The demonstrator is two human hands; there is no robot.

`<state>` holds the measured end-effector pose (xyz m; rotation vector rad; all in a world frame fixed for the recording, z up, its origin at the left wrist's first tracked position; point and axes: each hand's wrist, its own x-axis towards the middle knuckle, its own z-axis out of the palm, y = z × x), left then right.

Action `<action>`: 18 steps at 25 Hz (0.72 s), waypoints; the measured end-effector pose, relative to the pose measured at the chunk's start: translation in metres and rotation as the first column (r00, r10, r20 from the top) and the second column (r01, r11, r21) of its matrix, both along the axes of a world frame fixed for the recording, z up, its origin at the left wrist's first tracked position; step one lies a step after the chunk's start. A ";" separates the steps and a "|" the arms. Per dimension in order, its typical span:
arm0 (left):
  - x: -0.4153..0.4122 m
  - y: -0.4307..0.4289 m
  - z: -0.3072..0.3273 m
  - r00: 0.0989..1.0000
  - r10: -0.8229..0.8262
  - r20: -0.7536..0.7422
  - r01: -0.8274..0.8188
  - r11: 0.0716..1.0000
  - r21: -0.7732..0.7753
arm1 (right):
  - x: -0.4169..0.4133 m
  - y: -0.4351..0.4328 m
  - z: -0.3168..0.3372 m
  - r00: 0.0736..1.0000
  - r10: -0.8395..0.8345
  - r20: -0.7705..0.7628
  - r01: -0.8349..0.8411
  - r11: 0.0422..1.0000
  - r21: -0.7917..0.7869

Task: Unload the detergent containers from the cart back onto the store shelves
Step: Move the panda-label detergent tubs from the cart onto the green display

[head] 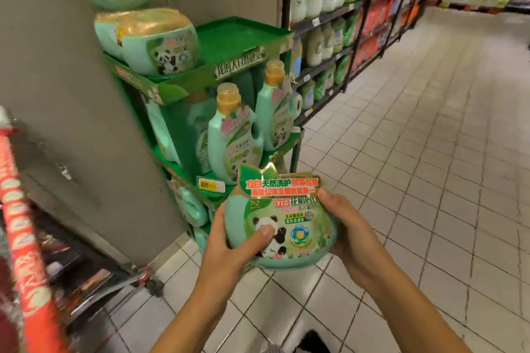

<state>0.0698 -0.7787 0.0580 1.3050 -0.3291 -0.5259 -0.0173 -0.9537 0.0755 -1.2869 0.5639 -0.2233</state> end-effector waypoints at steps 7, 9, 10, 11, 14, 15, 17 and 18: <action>0.045 -0.054 0.020 0.954 0.291 0.068 -0.290 0.957 -0.029 | 0.104 -0.078 0.024 0.940 0.335 0.060 -0.330 0.941 -0.072; 0.059 -0.062 0.030 0.924 0.366 0.114 -0.361 0.930 -0.062 | 0.133 -0.087 0.035 0.903 0.414 0.110 -0.408 0.910 -0.073; 0.069 -0.065 0.036 0.898 0.415 0.145 -0.407 0.910 -0.080 | 0.149 -0.090 0.041 0.879 0.455 0.143 -0.449 0.890 -0.076; 0.080 -0.067 0.042 0.873 0.455 0.176 -0.444 0.890 -0.101 | 0.165 -0.091 0.048 0.852 0.493 0.174 -0.485 0.870 -0.088; 0.122 -0.064 0.069 0.812 0.513 0.277 -0.484 0.858 -0.170 | 0.212 -0.091 0.075 0.761 0.606 0.233 -0.571 0.795 -0.203; 0.140 -0.059 0.081 0.793 0.518 0.320 -0.487 0.855 -0.178 | 0.229 -0.090 0.086 0.720 0.643 0.263 -0.596 0.766 -0.240; 0.173 -0.049 0.108 0.764 0.506 0.401 -0.477 0.861 -0.178 | 0.262 -0.089 0.109 0.642 0.689 0.337 -0.614 0.725 -0.312; 0.190 -0.044 0.123 0.745 0.498 0.443 -0.469 0.864 -0.183 | 0.279 -0.087 0.122 0.610 0.696 0.379 -0.604 0.718 -0.345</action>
